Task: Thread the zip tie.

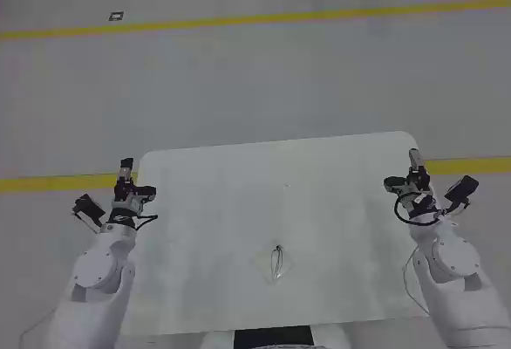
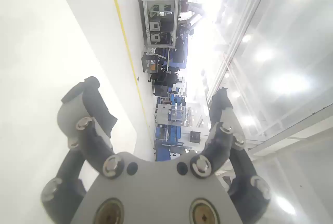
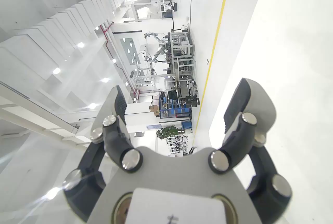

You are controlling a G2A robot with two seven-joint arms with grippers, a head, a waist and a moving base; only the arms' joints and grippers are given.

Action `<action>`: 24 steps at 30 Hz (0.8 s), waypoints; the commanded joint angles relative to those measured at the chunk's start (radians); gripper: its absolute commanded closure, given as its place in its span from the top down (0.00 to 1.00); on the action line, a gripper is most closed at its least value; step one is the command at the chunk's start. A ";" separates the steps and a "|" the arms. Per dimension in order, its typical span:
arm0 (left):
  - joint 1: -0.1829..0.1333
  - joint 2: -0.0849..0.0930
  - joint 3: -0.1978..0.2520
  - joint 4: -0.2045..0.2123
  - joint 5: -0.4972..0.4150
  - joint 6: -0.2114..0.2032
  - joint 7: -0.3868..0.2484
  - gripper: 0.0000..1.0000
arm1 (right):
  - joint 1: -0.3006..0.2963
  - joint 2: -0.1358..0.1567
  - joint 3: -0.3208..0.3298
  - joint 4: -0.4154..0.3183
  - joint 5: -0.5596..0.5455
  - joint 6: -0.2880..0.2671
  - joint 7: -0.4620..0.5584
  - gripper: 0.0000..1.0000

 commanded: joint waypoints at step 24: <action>0.000 0.000 0.000 0.000 0.000 0.000 0.000 1.00 | -0.032 0.021 -0.008 -0.047 -0.347 -0.221 0.288 1.00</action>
